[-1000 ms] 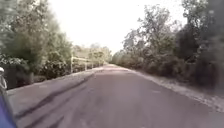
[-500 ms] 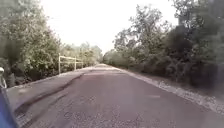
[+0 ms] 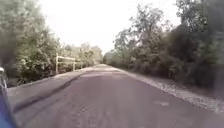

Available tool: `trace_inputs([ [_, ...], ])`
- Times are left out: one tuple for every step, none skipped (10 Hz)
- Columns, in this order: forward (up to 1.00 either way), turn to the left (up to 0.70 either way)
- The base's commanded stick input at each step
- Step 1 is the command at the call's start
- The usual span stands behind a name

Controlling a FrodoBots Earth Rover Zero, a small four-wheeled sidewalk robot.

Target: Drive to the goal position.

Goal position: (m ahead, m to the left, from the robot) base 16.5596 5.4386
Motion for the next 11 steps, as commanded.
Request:
trace_inputs([
  [0.7,0.0],
  [0.7,0.03],
  [0.7,0.29],
  [0.7,0.23],
  [0.7,0.13],
  [0.7,0.02],
  [0.7,0.0],
  [0.7,0.0],
  [0.7,0.0],
  [0.7,0.0],
  [0.7,0.0],
])
